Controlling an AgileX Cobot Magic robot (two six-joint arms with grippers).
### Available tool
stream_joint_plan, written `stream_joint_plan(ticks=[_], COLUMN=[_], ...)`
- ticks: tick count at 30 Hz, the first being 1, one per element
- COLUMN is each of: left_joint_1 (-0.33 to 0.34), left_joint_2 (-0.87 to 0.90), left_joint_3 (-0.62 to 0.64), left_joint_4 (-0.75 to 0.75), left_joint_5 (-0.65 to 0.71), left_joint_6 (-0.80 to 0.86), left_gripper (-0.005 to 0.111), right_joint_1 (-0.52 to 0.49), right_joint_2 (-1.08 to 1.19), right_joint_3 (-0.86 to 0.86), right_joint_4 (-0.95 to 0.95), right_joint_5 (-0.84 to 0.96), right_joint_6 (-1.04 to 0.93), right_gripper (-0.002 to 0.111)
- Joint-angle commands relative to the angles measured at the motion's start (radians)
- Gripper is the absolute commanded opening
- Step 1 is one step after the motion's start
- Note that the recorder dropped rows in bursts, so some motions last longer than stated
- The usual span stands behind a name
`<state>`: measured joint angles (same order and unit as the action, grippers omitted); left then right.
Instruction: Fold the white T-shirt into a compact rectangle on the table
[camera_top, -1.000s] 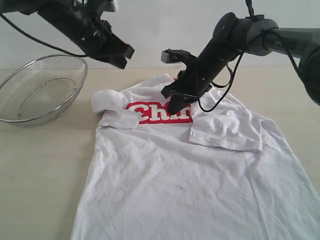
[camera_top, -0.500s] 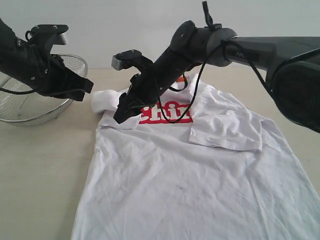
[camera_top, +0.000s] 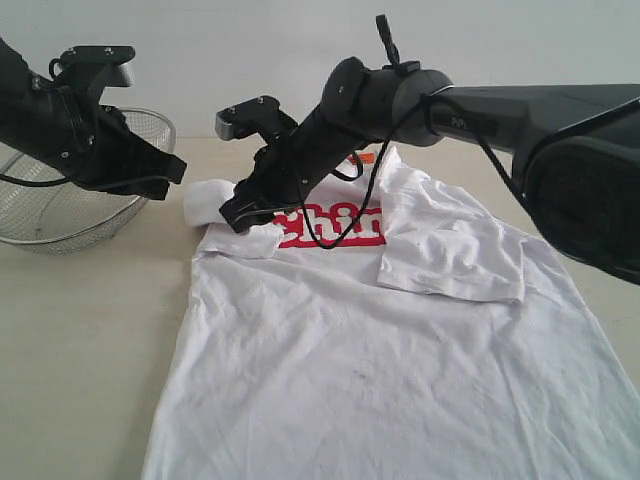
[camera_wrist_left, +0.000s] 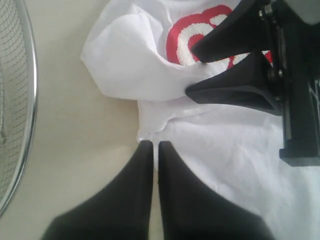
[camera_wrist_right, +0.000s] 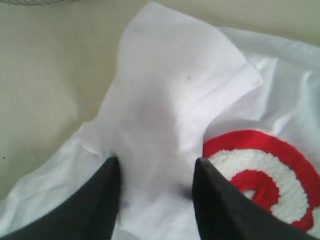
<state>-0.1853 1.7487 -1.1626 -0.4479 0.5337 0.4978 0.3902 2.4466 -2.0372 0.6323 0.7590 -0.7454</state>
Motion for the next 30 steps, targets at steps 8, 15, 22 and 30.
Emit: stream_joint_plan(ticks=[8,15,22,30], left_joint_1=[0.002,0.002,0.002,0.002], left_joint_2=[-0.012,-0.012,-0.012,0.058], left_joint_3=[0.004,0.004,0.004,0.004], left_joint_4=[-0.008,-0.008,-0.008,-0.008], left_joint_5=[-0.023,-0.025,-0.027,-0.049], left_joint_6=[0.004,0.004,0.004,0.004], left_gripper=[0.004,0.004,0.004,0.004], right_joint_1=[0.002,-0.002,-0.062,-0.13], right_joint_2=[0.01,-0.088,-0.137,-0.16], right_joint_3=[0.001,0.001,0.001,0.001], right_joint_4=[-0.013,-0.024,-0.082,-0.102], right_joint_5=[0.0,-0.013,0.052,0.17], right_joint_6=[0.012,0.012,0.128,0.173], right_gripper=[0.0,0.0,0.0,0.0])
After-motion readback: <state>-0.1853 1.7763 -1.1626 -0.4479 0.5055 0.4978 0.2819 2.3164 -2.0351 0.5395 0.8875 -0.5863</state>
